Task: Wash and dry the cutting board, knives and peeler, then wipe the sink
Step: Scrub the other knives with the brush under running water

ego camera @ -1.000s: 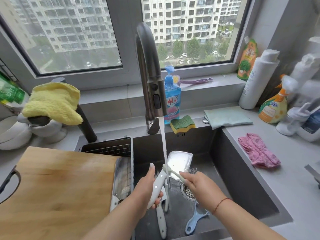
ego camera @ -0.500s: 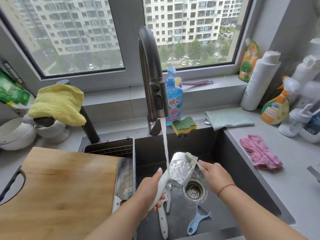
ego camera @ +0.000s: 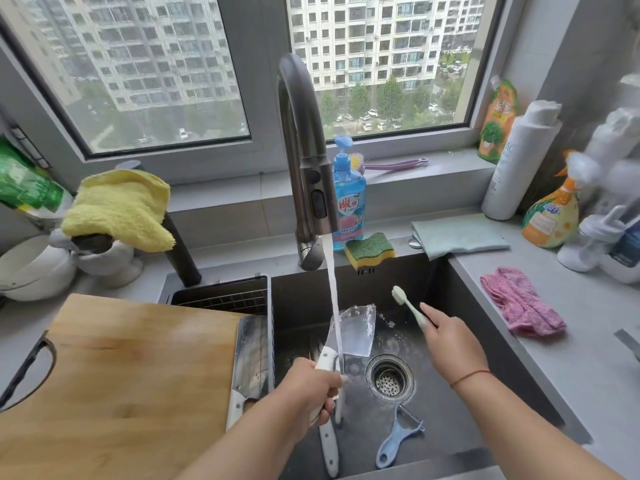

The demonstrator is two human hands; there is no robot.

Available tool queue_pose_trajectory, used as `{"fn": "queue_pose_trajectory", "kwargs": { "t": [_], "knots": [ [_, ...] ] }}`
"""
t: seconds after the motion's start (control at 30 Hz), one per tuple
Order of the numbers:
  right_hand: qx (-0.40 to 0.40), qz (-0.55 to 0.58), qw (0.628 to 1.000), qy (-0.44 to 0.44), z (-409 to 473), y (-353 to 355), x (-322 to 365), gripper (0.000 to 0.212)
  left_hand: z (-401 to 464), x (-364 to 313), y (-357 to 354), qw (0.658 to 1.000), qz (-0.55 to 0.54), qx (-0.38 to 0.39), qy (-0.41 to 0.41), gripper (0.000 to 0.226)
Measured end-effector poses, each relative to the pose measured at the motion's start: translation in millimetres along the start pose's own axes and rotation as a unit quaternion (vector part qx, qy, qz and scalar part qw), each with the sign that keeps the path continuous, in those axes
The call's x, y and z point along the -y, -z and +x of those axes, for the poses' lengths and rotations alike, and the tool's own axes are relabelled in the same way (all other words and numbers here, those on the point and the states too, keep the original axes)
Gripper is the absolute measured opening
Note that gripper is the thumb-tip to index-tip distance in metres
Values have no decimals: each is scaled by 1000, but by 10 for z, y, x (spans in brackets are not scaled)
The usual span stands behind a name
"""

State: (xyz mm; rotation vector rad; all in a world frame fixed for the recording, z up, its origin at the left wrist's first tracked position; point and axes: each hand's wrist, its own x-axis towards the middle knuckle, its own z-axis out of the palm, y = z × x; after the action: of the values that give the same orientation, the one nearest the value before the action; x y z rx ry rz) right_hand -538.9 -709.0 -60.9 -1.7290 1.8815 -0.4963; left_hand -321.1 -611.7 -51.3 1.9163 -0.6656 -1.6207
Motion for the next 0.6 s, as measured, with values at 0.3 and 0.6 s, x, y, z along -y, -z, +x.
{"fn": "queue_pose_trajectory", "kwargs": {
  "t": [0.3,0.6],
  "knots": [
    [54,164,985,26,-219,-22,127,31,-8,-109,19,971,-171,102,133,21],
    [176,220,957,73,-428,-85,114,23,-60,-132,30,921,-292,208,155,28]
  ]
}}
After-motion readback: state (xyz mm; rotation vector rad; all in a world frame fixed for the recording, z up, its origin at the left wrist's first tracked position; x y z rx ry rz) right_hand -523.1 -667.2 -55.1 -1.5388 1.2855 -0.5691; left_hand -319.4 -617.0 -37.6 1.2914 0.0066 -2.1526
